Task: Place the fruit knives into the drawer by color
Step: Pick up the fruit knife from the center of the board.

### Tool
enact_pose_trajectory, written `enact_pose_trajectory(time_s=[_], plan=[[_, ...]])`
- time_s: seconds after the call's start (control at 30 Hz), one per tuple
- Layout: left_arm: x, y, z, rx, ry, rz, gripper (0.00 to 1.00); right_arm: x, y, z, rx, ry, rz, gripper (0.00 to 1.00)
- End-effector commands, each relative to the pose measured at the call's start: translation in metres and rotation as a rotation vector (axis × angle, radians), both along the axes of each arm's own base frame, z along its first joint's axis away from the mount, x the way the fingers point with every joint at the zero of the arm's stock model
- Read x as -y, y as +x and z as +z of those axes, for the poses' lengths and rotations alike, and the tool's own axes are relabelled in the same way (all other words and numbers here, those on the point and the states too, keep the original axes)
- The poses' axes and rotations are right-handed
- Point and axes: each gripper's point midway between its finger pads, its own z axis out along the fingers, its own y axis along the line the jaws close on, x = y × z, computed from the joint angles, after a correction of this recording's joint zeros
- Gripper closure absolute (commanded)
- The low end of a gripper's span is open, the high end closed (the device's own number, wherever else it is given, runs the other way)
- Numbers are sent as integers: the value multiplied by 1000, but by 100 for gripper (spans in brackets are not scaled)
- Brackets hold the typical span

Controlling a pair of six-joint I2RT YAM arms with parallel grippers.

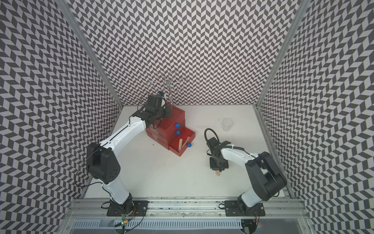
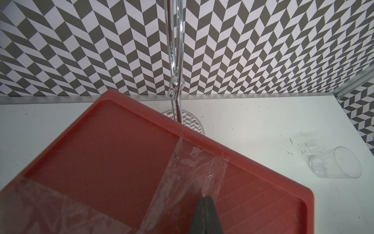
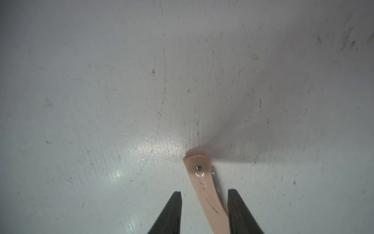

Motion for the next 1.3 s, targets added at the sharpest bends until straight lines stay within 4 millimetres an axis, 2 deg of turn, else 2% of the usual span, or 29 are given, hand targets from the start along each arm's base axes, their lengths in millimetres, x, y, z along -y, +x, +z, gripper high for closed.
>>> enact_pose_trajectory(time_s=[0.0,0.53,0.73,0.83,1.27], plan=[[-24,-58,-131,-442,192,-1,100,3,3,-4,5,-12,-3,61],[-24,-58,-131,-442,191,-1,100,3,-25,-15,-70,31,28,60],[-24,-58,-132,-444,192,-1,100,1,-35,-30,-126,28,50,60],[-24,-58,-133,-445,192,-1,100,1,-37,-37,-145,19,52,65],[-23,-58,-132,-443,192,-2,100,-11,-24,-40,-135,41,59,83]])
